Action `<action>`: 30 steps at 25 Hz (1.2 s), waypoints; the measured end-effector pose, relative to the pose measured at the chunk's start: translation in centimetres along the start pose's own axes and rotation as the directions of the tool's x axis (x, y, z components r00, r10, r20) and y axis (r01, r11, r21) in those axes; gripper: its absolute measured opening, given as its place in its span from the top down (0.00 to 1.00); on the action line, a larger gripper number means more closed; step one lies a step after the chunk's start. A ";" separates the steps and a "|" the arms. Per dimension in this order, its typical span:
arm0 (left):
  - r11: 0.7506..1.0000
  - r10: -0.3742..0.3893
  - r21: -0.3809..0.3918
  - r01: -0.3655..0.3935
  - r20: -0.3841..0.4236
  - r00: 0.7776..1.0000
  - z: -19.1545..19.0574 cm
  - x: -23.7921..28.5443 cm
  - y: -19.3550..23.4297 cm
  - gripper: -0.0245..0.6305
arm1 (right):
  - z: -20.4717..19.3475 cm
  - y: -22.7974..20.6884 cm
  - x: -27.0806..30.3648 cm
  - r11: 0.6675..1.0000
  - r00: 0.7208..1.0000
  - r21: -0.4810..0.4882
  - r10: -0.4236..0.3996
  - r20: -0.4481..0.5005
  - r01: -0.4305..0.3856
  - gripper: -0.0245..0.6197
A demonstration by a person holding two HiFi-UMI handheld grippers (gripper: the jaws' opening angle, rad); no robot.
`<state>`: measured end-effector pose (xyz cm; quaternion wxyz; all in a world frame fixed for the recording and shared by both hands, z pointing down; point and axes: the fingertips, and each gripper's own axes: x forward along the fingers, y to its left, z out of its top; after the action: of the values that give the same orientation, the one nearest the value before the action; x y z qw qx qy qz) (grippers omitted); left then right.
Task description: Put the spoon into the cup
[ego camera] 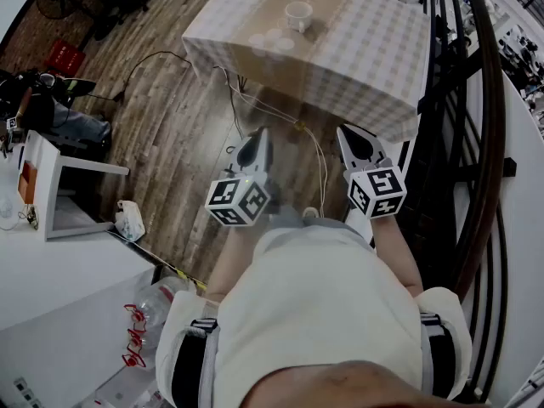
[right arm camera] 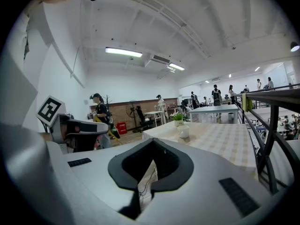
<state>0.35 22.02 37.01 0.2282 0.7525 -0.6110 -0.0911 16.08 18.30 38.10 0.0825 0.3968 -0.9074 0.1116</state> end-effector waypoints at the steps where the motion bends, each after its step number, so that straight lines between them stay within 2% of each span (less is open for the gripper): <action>1: 1.000 -0.001 0.000 0.001 0.009 1.000 -0.1 -0.4 -0.4 0.96 | -0.1 0.2 -0.5 1.000 1.000 -0.003 0.004 0.004 -0.004 0.96; 8: 1.000 -0.011 0.016 0.010 0.044 0.999 -0.5 -3.9 -2.2 0.96 | -0.8 2.5 -3.7 1.000 1.000 -0.017 0.015 0.019 -0.015 0.96; 18: 1.000 -0.007 -0.006 0.007 0.050 0.999 -1.3 -7.8 -2.7 0.96 | -1.5 5.6 -6.8 1.000 0.999 -0.017 0.025 0.022 -0.024 0.96; 24: 1.000 -0.002 -0.008 0.002 0.050 0.999 -1.3 -7.2 -2.8 0.96 | -0.9 5.1 -6.7 0.999 0.999 -0.026 0.036 0.027 -0.036 0.96; 30: 1.000 0.000 -0.003 0.000 0.044 0.999 -1.2 -4.5 -3.1 0.96 | -0.1 2.7 -5.2 0.998 0.997 0.010 0.060 0.045 -0.060 0.96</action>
<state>2.49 27.04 35.99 0.2156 0.7499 -0.6160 -0.1086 17.60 23.72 36.57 0.0565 0.3723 -0.9198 0.1105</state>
